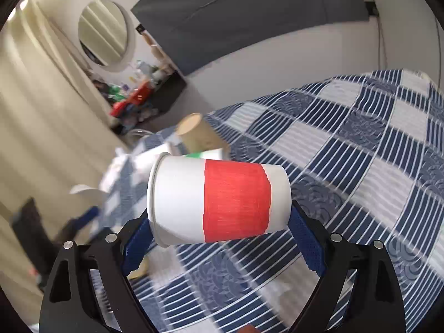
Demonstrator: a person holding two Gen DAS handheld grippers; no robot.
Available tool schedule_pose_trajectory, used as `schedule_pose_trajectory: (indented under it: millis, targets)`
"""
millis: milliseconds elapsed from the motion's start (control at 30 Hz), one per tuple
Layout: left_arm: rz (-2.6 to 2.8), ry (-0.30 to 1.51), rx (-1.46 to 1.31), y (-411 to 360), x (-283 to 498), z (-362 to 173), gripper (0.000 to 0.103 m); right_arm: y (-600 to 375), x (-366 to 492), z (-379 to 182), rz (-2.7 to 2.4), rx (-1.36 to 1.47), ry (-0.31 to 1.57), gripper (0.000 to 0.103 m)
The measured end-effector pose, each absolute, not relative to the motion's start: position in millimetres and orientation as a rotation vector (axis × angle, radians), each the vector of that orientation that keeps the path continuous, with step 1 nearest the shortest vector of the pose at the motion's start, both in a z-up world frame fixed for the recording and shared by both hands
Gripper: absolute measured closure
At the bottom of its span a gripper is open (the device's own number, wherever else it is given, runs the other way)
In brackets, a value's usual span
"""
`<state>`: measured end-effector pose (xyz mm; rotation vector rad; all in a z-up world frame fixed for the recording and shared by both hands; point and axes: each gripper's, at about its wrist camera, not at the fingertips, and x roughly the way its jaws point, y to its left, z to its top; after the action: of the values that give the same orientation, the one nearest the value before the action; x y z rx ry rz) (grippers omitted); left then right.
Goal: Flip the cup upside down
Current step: 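Lift the red-banded cup with the right tool and set it down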
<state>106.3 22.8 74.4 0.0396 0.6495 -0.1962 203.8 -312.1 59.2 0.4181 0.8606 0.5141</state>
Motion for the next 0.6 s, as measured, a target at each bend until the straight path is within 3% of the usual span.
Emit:
schedule_pose_trajectory:
  millis: [267, 600]
  targets:
    - [-0.203, 0.632, 0.058, 37, 51, 84, 0.006, -308, 173, 58, 0.676, 0.63, 0.933, 0.017]
    - [-0.183, 0.663, 0.088, 53, 3, 68, 0.006, -274, 135, 43, 0.725, 0.581, 1.027, 0.017]
